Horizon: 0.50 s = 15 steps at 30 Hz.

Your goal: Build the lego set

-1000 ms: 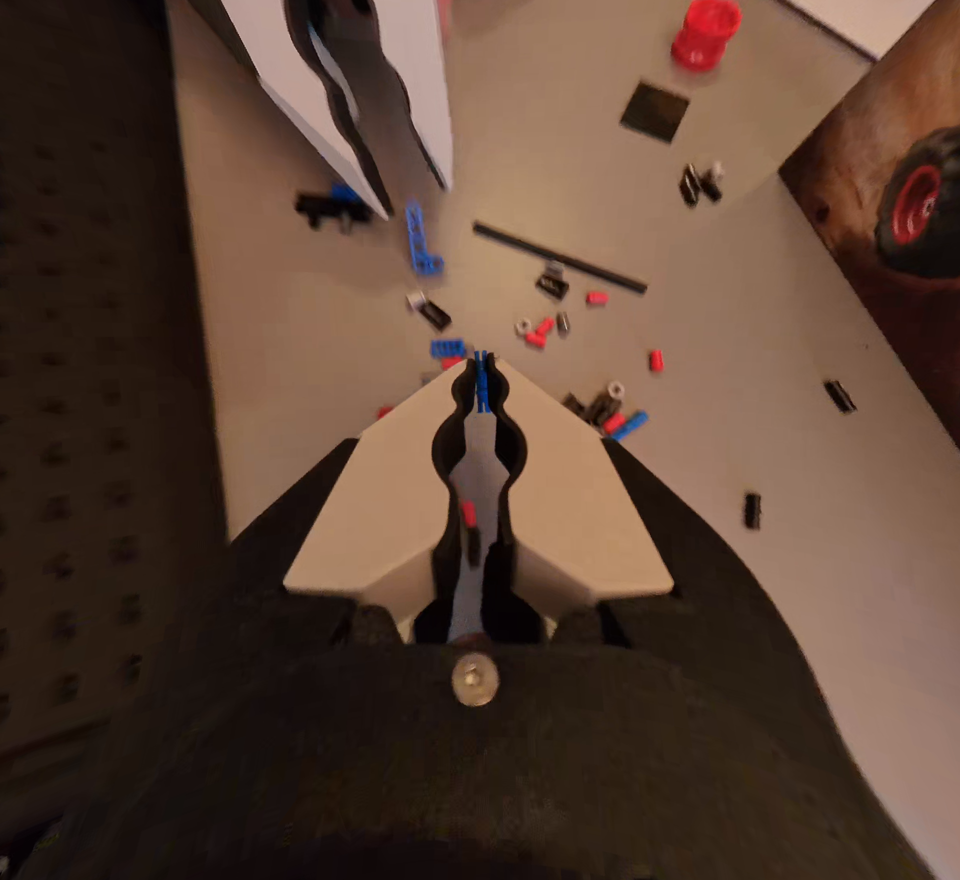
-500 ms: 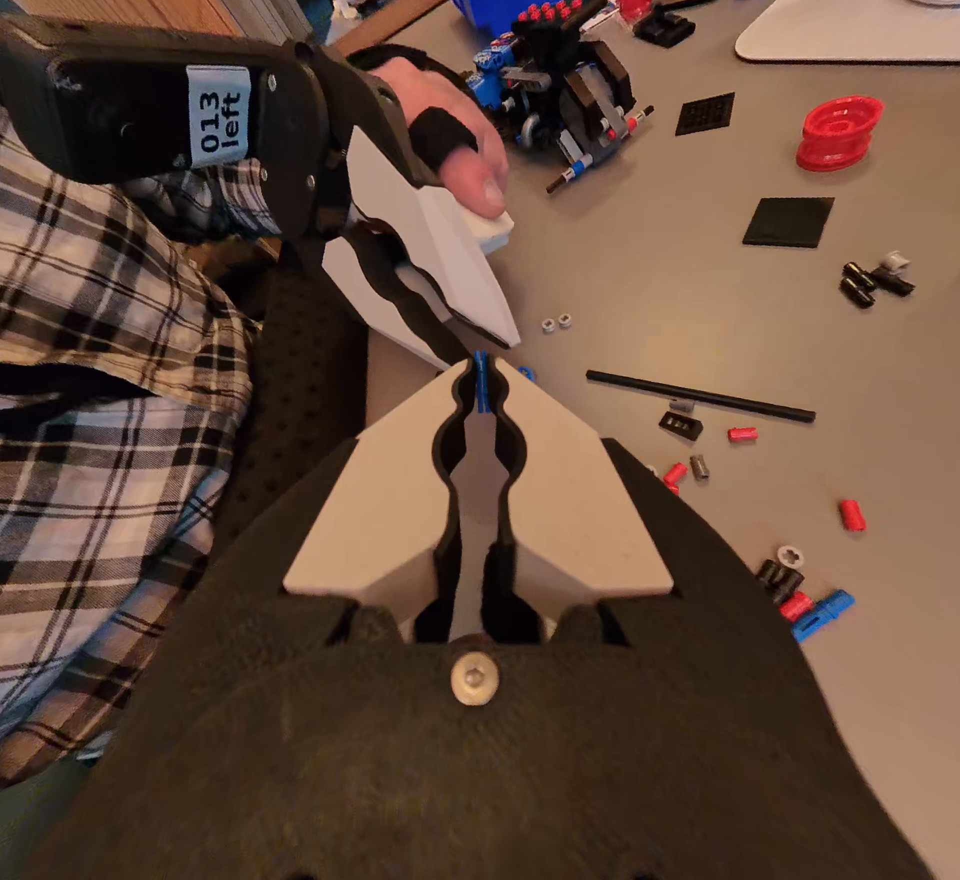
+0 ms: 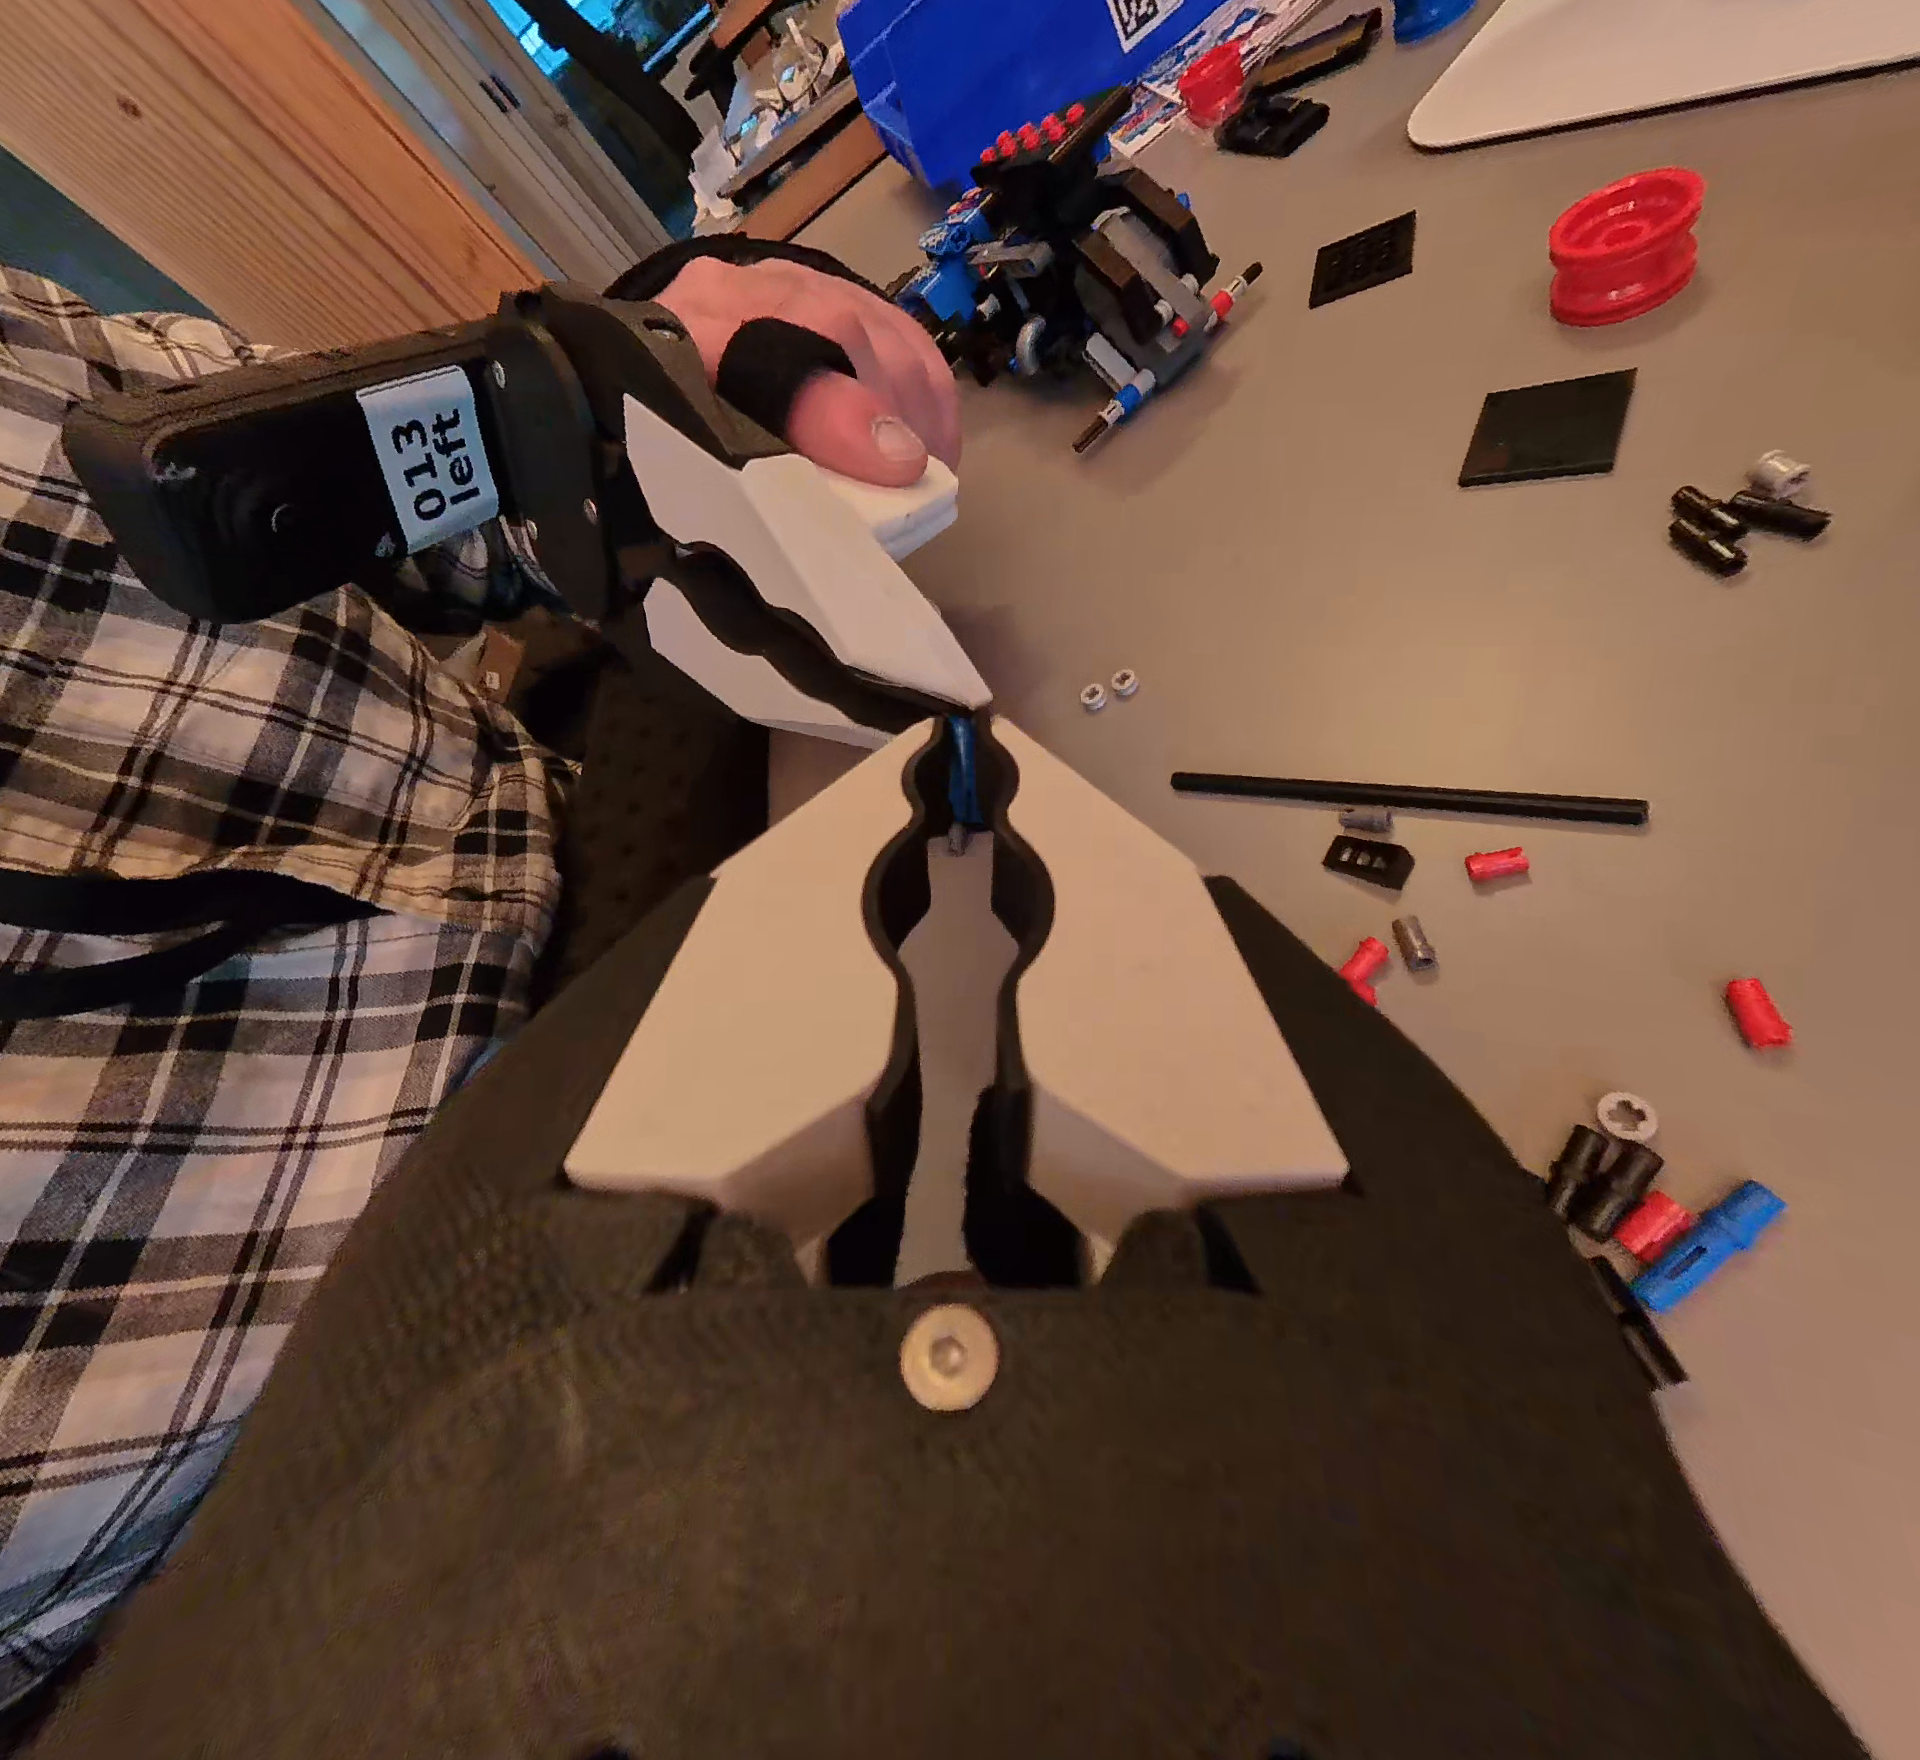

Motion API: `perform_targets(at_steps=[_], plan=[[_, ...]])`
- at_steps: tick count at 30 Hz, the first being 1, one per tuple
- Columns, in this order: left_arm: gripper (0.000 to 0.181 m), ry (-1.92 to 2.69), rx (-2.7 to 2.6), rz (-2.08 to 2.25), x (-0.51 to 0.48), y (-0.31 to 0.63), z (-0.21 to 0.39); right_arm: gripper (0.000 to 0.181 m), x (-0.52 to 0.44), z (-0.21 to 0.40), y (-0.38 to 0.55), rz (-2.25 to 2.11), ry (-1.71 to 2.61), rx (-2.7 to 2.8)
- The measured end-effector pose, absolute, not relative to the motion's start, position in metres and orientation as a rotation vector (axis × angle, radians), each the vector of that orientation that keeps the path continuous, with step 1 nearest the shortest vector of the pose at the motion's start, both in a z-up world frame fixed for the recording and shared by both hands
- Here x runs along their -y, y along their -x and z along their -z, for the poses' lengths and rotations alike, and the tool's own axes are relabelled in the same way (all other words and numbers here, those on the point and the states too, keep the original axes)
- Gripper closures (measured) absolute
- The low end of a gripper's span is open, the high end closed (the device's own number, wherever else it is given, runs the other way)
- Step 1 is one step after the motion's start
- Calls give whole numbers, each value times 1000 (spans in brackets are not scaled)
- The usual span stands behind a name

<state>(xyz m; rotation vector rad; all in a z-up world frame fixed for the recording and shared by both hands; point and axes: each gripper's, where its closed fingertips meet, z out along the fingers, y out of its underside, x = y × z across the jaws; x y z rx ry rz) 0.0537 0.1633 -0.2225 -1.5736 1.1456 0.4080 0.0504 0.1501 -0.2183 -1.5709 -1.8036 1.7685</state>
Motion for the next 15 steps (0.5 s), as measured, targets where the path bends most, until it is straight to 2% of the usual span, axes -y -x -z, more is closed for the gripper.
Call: perform_targets(at_steps=[9,15], plan=[[179,1616,-1082,-332,-164,-49,220,171,-160,216,-56,-1683,1497,1810],[179,1619,-1072,-310,-164,-50,219,178,-154,218,-53,-1647,1466,1843]])
